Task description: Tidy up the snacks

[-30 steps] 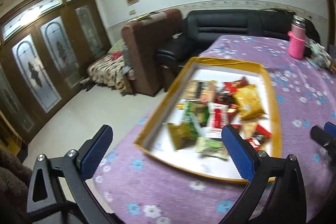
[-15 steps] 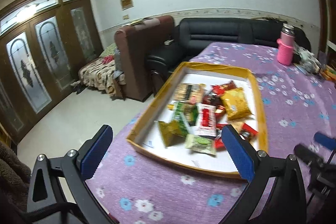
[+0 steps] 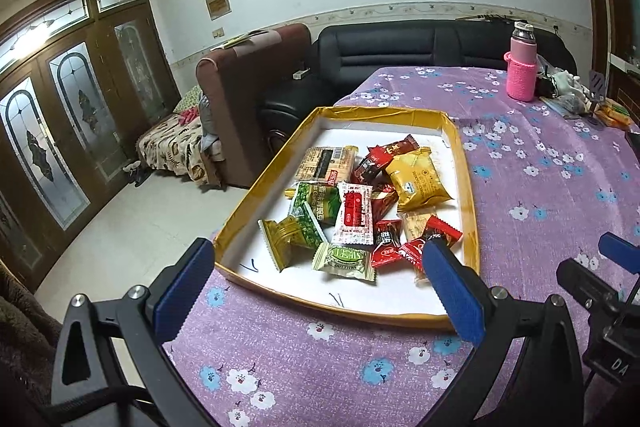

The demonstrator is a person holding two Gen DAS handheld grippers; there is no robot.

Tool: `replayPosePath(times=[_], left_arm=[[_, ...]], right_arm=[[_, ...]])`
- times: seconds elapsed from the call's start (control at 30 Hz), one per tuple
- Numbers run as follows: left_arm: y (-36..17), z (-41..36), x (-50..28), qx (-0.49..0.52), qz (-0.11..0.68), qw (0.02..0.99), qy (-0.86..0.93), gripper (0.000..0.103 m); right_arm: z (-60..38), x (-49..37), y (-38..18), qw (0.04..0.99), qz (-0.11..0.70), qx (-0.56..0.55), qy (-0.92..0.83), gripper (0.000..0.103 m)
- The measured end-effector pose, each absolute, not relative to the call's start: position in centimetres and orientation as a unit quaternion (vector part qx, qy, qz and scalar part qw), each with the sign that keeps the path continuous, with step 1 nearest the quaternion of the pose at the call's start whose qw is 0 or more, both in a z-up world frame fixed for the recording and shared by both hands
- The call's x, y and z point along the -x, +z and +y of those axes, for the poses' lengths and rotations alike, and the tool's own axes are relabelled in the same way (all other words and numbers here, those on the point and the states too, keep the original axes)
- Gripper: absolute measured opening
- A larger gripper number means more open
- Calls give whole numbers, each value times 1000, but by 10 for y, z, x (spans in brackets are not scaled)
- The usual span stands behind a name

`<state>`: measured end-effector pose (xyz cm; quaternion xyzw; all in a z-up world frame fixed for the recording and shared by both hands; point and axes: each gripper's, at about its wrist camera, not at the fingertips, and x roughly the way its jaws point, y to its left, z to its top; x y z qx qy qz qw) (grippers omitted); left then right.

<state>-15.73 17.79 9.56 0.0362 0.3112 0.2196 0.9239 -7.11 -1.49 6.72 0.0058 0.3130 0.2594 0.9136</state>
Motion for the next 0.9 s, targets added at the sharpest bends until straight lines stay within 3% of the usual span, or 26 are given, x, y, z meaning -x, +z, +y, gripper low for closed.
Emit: replayPosePath(times=[0.2,0.67,0.9], left_arm=[[100,175,164,-33,290,929,226,103],[146,169,218,-19,136,954,268,103],[156,169,227,-18,115,952,285,103]], right_arm=[[-12,75,65,913,311,0,266,73],[-3,95,73,919,273,20,283,73],[5,105,73,919,268,28,288,73]])
